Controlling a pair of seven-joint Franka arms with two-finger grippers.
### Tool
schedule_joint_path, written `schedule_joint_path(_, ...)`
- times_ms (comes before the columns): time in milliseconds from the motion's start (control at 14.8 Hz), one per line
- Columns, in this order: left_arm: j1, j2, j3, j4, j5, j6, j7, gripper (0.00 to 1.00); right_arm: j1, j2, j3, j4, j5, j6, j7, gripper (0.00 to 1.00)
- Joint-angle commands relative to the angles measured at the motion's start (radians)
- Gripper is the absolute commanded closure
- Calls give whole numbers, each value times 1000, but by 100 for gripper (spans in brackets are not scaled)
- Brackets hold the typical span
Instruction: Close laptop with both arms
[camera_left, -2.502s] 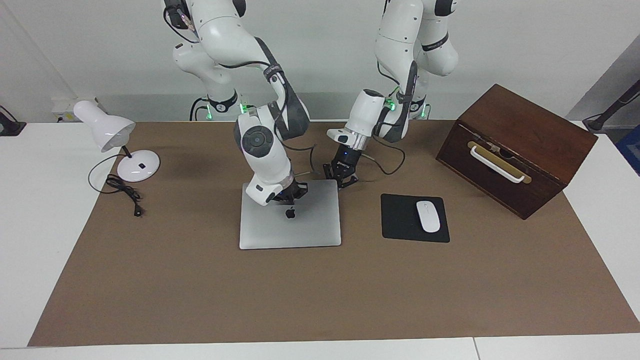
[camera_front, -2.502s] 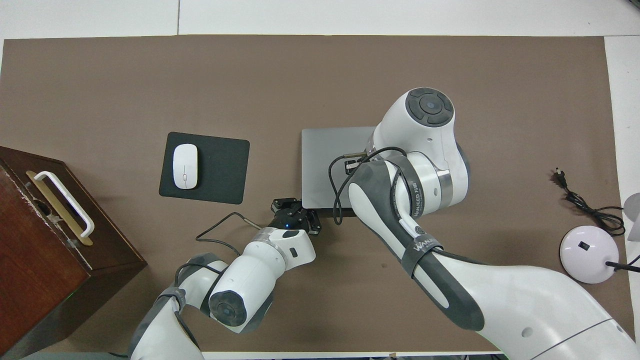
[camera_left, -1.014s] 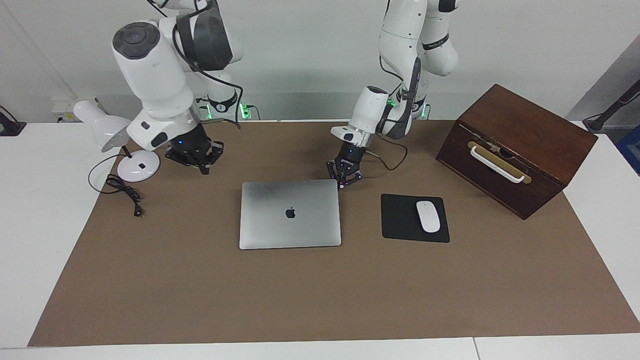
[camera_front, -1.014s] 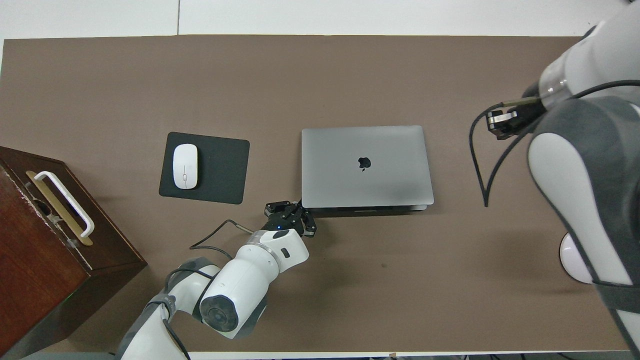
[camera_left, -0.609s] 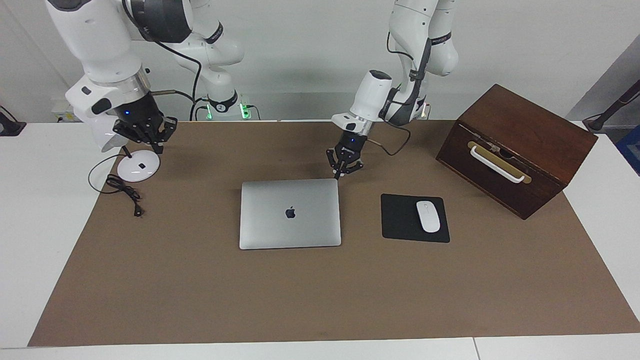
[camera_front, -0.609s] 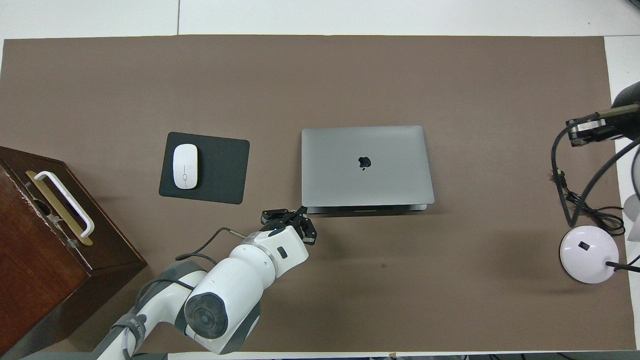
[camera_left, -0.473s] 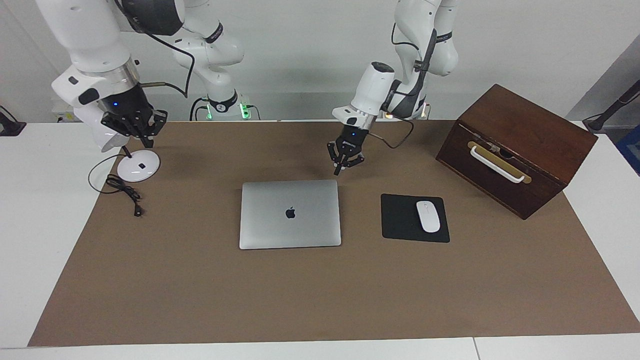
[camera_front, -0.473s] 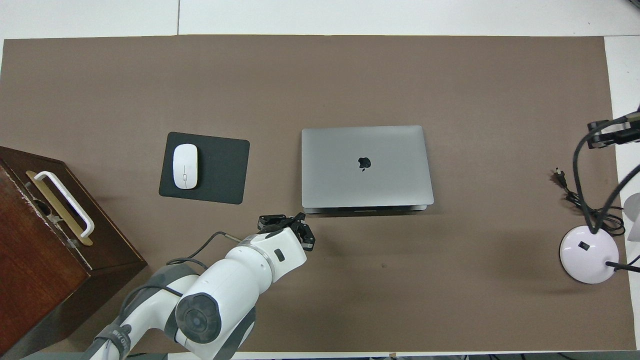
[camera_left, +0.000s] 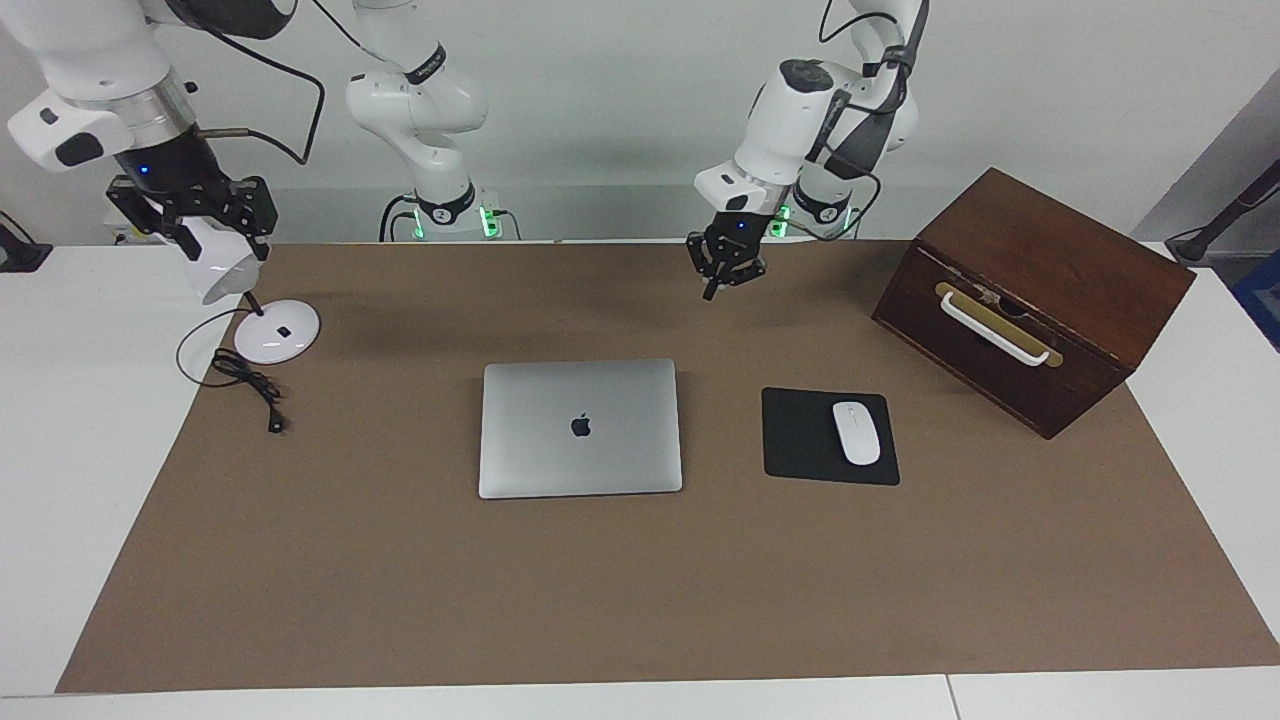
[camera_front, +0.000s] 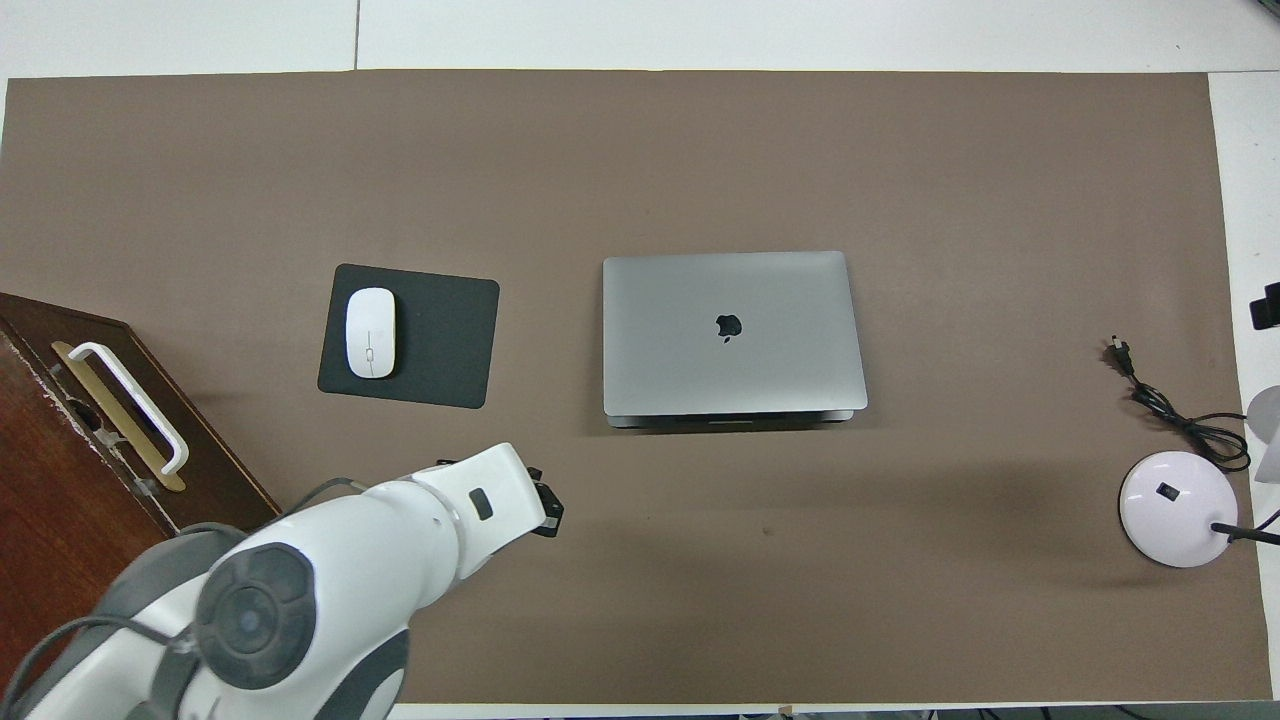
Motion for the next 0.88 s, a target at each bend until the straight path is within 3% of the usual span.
schedule_joint_path(0,78,-58,-10,85,29,-217,10,100,-14,-36,13,-57,-9,10,40,0)
schedule_joint_path(203,131,-63,-2,238,69,-453,56,100,-14,-57,15,-110,0,89,72,0)
schedule_joint_path(406,262,-63,3,367,69,-599,211,100,-16,-86,13,-172,0,139,61,0)
schedule_joint_path(609,393,-61,7,466,69,-702,361,100,-13,-85,15,-172,5,137,78,0)
schedule_joint_path(811,528,-60,6,503,69,-736,472,100,-13,-85,15,-170,26,136,120,0)
